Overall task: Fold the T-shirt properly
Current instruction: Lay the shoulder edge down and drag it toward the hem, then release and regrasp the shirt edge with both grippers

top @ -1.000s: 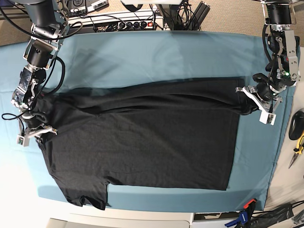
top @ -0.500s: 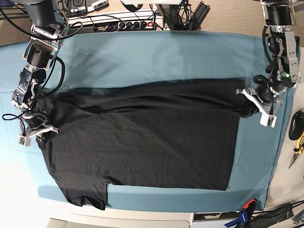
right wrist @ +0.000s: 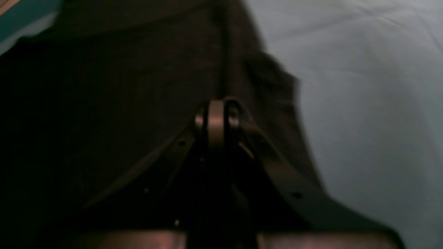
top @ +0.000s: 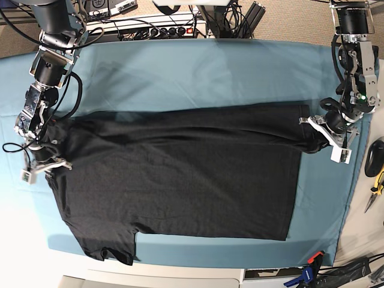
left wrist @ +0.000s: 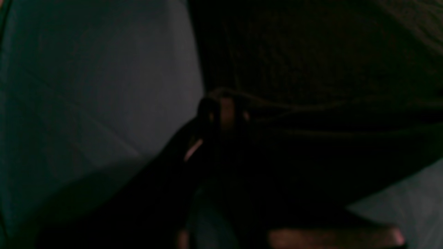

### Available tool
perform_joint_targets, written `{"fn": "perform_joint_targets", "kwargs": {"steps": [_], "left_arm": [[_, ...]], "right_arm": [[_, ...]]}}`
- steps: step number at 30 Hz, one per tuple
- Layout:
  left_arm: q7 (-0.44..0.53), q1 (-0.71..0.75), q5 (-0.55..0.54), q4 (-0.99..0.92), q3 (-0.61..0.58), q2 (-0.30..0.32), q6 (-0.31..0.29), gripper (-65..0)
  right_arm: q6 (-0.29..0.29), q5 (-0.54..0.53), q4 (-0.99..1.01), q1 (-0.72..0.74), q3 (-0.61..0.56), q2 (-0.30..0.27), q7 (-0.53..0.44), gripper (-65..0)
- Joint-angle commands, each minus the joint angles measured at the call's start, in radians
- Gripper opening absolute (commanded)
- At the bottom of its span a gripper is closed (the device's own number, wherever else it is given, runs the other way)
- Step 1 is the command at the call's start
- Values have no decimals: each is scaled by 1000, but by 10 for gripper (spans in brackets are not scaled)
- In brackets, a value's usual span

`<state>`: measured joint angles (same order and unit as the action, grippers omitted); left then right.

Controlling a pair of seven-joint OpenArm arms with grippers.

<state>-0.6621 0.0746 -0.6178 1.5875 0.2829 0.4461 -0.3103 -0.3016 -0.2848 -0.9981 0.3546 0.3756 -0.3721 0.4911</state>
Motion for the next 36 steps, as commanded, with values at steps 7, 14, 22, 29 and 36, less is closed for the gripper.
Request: {"fn": "perform_joint_targets", "kwargs": {"steps": [7, 14, 22, 29, 36], "left_arm": [[33, -14, -32, 15, -13, 16, 0, -650], [43, -36, 3, 15, -145, 16, -3, -650], [51, -87, 57, 15, -195, 17, 1, -650], [54, -90, 140, 15, -195, 17, 60, -543], [51, -89, 175, 15, -195, 17, 90, -324]], "right_arm": [[8, 9, -15, 21, 3, -24, -26, -650], [-68, -18, -15, 21, 3, -23, -22, -650], [-75, -10, -15, 0, 3, -24, -20, -650], [-76, 26, -15, -6, 3, -24, -35, -471], [-57, 53, -15, -5, 7, -35, -48, -336]]}}
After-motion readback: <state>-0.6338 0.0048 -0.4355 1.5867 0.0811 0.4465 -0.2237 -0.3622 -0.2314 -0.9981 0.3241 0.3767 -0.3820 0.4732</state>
